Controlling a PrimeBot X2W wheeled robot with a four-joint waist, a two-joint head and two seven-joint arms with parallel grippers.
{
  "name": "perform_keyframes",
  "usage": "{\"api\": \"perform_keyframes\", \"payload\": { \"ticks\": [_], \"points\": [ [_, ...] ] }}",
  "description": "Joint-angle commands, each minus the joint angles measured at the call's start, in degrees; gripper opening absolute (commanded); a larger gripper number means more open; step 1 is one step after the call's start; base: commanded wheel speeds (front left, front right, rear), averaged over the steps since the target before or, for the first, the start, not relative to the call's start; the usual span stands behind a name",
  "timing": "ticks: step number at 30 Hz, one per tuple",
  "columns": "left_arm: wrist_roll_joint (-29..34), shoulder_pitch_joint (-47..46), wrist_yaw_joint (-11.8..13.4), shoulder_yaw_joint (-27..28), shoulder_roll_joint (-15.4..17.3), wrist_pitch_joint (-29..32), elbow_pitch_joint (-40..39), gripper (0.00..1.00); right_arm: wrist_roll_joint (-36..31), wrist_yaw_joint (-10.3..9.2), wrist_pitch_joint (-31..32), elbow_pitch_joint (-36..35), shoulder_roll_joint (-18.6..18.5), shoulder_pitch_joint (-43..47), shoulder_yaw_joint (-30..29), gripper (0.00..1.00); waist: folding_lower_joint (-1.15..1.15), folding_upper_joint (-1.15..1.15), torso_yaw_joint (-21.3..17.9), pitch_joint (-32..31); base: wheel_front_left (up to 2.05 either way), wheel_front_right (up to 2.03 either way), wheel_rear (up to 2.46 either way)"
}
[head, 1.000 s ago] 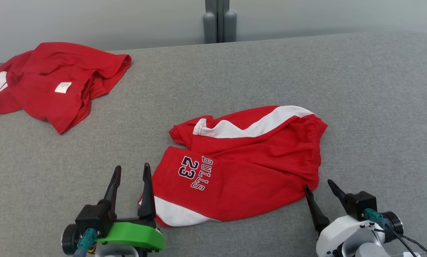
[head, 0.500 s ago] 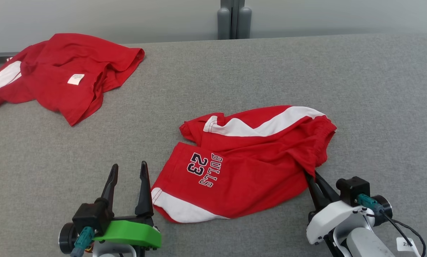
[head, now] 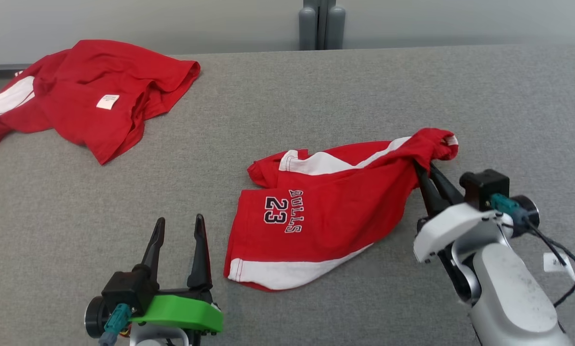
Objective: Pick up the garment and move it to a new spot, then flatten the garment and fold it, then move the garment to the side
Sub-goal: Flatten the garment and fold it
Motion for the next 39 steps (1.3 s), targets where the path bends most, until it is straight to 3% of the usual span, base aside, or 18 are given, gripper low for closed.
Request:
{"api": "perform_keyframes", "payload": {
  "ticks": [1,8,18,19,20,21,22,30,39],
  "points": [
    [-0.4,-1.4,0.1,-0.3,0.1,0.0,0.0,1.0,-0.8,-0.08,1.0,1.2,0.3,-2.5,-0.3,0.0,0.0,0.0,1.2,0.7,0.0,0.0,0.0],
    [-1.3,-2.2,0.5,-1.8,0.1,-0.1,0.1,1.0,-2.9,-0.07,4.3,13.5,1.0,-12.4,-0.3,0.0,0.0,0.0,4.9,2.1,0.0,0.0,0.0],
    [-1.8,-2.7,0.8,-2.6,0.1,-0.1,0.0,1.0,-5.6,-0.08,2.5,31.2,1.5,-22.9,-1.5,0.0,0.0,0.0,7.2,3.2,0.0,0.0,0.0],
    [-1.8,-2.7,0.8,-2.7,0.1,-0.1,0.0,1.0,-6.1,-0.08,2.2,32.6,1.5,-23.6,-1.7,0.03,0.0,0.0,7.2,3.3,0.0,0.0,0.0],
    [-1.8,-2.7,0.9,-2.8,0.1,-0.1,0.1,1.0,-6.7,-0.08,1.8,34.1,1.6,-24.4,-1.9,0.33,0.0,0.0,7.2,3.2,0.0,0.0,0.0],
    [-1.8,-2.7,1.0,-2.9,0.1,0.0,0.1,1.0,-7.1,-0.08,1.0,35.0,1.7,-25.0,-1.9,0.83,0.0,0.0,7.1,3.2,0.0,0.0,0.0],
    [-1.7,-2.6,1.0,-2.9,0.1,-0.1,0.2,1.0,-7.1,-0.08,0.1,35.9,1.8,-25.7,-1.9,1.0,0.0,0.0,6.9,3.1,0.0,0.0,0.0],
    [-1.3,-1.3,1.0,-2.4,0.1,-0.1,0.2,1.0,-3.2,-0.08,-6.6,37.2,2.3,-24.3,2.2,1.0,0.0,0.0,3.4,1.3,0.0,0.0,0.0],
    [-0.6,-0.2,0.6,-1.8,0.1,-0.1,-0.2,1.0,1.2,-0.07,-8.8,26.8,-0.2,-12.3,1.5,1.0,0.0,0.0,-1.2,-0.2,0.0,0.0,0.0]
  ]
}}
